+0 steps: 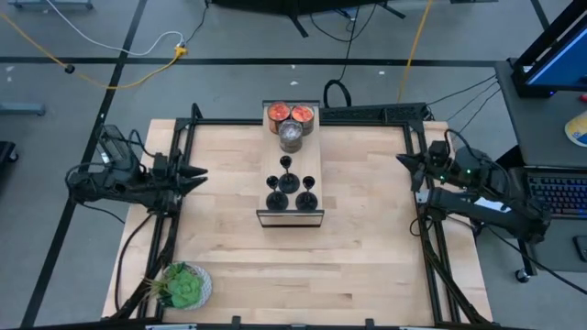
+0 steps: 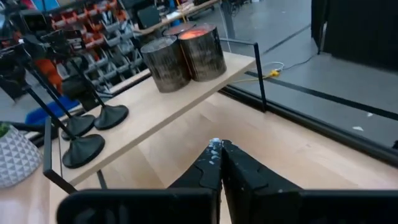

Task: Pick & Place candle stick holders
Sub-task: Return to Home Position

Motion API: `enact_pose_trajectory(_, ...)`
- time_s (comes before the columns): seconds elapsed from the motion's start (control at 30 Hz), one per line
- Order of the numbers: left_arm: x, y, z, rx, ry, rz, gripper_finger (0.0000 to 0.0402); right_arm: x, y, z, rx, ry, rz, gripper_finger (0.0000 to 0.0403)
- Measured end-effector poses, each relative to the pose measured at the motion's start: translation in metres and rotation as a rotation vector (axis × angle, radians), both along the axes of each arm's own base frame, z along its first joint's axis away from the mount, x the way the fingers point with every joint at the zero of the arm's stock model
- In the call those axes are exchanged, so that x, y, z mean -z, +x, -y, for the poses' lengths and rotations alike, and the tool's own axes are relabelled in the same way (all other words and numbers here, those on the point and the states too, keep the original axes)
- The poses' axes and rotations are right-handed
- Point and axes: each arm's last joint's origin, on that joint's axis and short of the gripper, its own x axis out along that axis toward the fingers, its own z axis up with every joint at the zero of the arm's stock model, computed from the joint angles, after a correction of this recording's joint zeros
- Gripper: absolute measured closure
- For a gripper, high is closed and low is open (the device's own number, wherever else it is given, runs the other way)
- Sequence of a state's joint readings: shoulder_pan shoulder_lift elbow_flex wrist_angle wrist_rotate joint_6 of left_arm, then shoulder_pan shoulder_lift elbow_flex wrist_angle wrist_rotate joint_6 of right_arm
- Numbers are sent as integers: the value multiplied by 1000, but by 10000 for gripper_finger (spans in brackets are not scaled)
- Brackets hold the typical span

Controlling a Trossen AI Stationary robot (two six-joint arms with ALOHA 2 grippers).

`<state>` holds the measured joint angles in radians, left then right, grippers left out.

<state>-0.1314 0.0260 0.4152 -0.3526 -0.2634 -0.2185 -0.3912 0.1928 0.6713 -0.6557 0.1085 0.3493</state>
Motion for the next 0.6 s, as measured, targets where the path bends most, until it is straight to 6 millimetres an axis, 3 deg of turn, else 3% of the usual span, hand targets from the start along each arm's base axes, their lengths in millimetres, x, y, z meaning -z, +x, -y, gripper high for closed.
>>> enact_pose_trajectory(0.2, 1, -1, 0, -8, 5, 12, 282, 21, 4, 2, 1, -36, 100, 398)
enact_pose_trajectory(0.47, 27, 15, 2, -7, -13, 8, 282, 49, 11, 6, 52, -26, 106, 399)
enact_pose_trajectory(0.6, 30, 16, 2, -7, -18, 8, 282, 58, 10, 6, 85, -22, 120, 399)
